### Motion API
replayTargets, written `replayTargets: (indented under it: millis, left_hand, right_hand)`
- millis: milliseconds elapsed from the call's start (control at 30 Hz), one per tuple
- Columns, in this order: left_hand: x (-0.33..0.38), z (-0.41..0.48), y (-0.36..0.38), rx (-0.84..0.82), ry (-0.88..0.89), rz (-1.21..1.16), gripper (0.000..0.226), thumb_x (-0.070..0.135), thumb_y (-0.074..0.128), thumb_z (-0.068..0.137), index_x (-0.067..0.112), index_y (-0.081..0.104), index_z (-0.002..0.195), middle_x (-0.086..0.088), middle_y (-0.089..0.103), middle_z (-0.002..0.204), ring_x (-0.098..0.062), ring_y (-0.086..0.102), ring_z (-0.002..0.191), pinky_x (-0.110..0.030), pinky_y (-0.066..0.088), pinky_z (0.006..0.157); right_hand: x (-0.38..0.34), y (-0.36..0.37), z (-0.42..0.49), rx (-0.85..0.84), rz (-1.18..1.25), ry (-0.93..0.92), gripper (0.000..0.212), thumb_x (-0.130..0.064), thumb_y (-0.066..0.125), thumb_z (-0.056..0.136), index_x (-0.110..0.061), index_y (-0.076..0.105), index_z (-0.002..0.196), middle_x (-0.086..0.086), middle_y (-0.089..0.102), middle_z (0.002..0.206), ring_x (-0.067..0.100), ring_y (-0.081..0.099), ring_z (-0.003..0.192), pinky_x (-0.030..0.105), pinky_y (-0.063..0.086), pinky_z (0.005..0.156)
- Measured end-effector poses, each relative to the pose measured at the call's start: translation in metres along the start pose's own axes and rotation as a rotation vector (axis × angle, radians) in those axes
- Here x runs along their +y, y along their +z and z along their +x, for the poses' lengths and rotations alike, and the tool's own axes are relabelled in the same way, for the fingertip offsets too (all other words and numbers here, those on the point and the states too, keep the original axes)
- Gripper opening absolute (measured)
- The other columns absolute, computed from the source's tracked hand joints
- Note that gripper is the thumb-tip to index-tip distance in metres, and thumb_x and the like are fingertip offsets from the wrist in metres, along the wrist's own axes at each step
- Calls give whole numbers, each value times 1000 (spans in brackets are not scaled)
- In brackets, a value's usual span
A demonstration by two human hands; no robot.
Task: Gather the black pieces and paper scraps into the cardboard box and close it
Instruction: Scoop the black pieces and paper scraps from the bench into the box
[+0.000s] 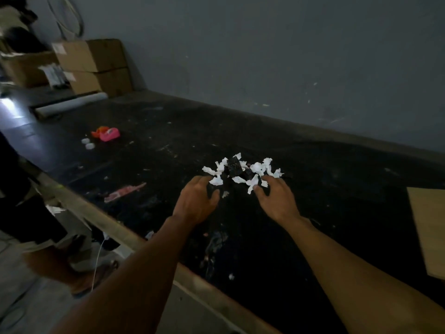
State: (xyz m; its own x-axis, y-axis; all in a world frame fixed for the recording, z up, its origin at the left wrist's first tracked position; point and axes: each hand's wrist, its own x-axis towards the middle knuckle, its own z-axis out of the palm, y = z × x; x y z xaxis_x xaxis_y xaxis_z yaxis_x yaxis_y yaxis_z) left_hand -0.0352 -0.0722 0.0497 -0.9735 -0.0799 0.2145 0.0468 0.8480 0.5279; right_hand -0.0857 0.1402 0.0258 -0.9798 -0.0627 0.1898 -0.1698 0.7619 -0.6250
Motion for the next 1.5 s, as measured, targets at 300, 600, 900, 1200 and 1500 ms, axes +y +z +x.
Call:
replayTargets:
  millis: [300,600,900,1200,1500]
  left_hand:
    - [-70,126,57,-101,-27,58,48,26,59,92,17,47,137,-8,46,139,-21,51,122,-30,41,101]
    - [-126,202,143,-107,106,89,64,29,72,82,11,43,137,-20,39,141,-35,33,133,-49,36,108]
    - [-193,268,183,-338,321,18,56,39,71,80,21,54,130,-13,44,136,-31,35,129,-44,33,109]
    - [-205,272,190,-242,480,-49,25,30,57,78,6,64,75,-9,58,78,-29,53,84,-37,47,81]
    - [-193,281,189,-380,519,41,37,22,50,72,11,58,107,-11,66,83,-31,56,81,-42,50,75]
  right_hand:
    - [37,77,119,50,18,163,43,-35,59,91,-15,55,129,15,52,127,31,48,121,36,42,96]
    - [56,163,155,112,-100,296,39,-32,64,88,-17,58,123,19,49,128,37,48,116,39,41,98]
    - [37,223,197,129,-343,445,32,-48,60,86,-37,62,116,16,31,143,38,31,129,55,38,97]
    - [39,236,194,260,-197,446,8,-3,68,76,-8,65,82,19,52,120,38,44,110,33,38,90]
    - [43,221,194,129,-386,261,44,1,65,72,-19,69,110,18,56,106,29,42,98,46,50,82]
